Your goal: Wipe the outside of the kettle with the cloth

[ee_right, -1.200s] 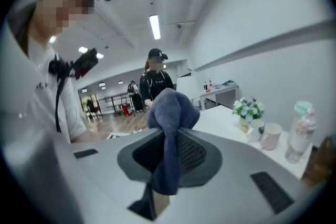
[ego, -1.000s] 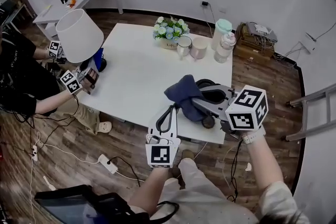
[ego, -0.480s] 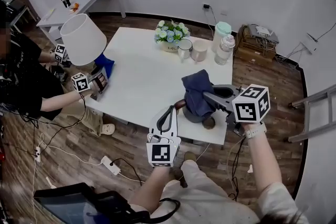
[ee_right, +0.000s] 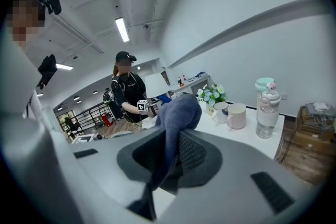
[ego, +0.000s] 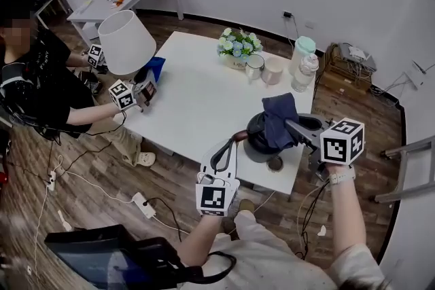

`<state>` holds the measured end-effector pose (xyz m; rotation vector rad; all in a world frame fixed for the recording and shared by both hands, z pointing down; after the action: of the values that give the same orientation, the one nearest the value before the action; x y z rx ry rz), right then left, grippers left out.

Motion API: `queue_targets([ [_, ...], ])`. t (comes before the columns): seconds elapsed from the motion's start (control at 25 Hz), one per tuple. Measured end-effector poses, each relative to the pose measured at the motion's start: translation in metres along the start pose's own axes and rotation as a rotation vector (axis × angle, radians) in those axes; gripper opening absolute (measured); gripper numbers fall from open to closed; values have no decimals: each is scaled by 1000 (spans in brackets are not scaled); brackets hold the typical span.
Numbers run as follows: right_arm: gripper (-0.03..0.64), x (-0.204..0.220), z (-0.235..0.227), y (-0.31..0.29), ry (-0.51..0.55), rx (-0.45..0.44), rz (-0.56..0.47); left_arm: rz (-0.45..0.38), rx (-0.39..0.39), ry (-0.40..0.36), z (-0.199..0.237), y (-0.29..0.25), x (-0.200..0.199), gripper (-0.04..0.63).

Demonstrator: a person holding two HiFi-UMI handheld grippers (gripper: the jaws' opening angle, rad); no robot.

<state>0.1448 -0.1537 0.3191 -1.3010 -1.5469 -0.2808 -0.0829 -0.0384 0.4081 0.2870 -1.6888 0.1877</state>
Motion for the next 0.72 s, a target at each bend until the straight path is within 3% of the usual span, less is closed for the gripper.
queue_targets([
  [0.36,55,-3,-17,18,163,89,9,17,-75,4,-5,1,-2,7],
  [0.72,55,1,-29,38,220,274,-106,34,-98,24,-11,5,0,7],
])
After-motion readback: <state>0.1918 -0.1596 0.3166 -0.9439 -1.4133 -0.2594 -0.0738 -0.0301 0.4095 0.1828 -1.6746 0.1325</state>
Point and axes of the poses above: the fingertips, and each gripper's own axes: y backward along the fingers, z to its left, x out of its underside, the point moved 9 cm from there along y, backward along the fingers, and after that the axes turned 7 degrees about -y, right-handed, at the moved point
